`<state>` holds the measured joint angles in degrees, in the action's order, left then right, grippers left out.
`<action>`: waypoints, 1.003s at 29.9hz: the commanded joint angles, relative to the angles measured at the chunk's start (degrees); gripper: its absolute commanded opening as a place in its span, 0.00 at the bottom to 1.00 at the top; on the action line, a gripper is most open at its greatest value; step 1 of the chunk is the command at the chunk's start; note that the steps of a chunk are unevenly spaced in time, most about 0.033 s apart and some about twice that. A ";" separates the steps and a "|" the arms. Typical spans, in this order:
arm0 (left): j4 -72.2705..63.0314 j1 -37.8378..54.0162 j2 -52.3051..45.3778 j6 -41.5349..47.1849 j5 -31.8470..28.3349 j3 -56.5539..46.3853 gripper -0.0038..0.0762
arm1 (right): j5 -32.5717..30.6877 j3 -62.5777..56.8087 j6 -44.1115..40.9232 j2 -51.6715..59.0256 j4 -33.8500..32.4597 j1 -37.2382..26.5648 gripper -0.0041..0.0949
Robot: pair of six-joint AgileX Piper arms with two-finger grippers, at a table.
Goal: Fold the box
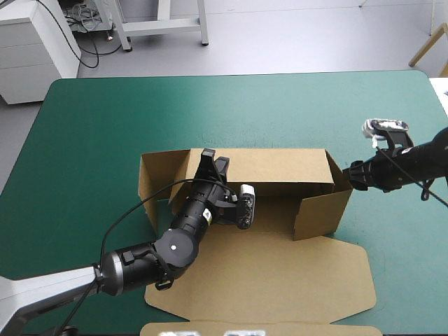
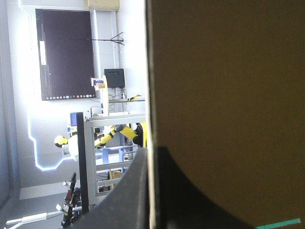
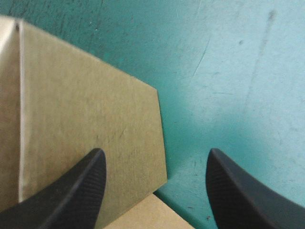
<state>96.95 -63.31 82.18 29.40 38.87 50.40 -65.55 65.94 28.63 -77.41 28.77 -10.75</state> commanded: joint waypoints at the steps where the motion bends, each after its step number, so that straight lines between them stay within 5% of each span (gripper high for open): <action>1: 1.17 -0.55 -1.35 0.75 0.41 1.01 0.04 | 4.13 -4.36 4.45 6.70 5.71 -0.09 0.60; 9: 1.17 -0.55 -1.35 0.75 -0.07 1.01 0.04 | 10.77 -14.13 11.53 13.16 7.85 -0.09 0.60; 17: 1.17 -0.55 -1.21 0.75 -0.39 1.01 0.04 | 10.84 -17.12 24.22 13.29 12.79 -0.09 0.60; 30: 1.42 -0.55 0.81 0.40 -0.15 1.01 0.04 | 6.90 -17.12 29.67 13.29 13.02 -0.09 0.60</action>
<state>98.15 -63.31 83.70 29.44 39.91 50.40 -57.99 47.45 57.18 -65.40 38.94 -10.75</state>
